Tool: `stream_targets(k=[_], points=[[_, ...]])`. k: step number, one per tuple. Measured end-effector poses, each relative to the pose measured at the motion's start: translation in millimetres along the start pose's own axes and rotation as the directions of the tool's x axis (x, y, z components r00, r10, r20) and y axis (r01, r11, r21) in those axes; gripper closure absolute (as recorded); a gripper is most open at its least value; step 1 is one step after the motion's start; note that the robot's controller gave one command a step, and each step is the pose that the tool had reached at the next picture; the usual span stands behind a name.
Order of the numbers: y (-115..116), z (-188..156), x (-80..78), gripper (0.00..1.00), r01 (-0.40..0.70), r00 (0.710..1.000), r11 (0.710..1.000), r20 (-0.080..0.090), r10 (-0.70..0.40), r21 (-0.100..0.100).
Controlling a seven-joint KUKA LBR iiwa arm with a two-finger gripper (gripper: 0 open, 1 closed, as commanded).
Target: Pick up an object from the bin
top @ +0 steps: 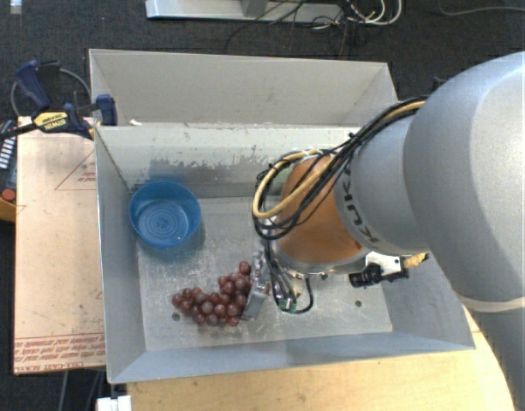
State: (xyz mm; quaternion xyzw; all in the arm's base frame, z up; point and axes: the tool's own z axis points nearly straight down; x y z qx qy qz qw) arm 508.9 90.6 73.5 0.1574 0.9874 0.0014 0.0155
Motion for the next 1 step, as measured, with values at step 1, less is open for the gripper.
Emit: stream_targets(k=[1], points=[[1.5, 0.3, -1.3, 1.0, 0.006, 1.0, 1.0, -0.002, -0.006, 0.003]])
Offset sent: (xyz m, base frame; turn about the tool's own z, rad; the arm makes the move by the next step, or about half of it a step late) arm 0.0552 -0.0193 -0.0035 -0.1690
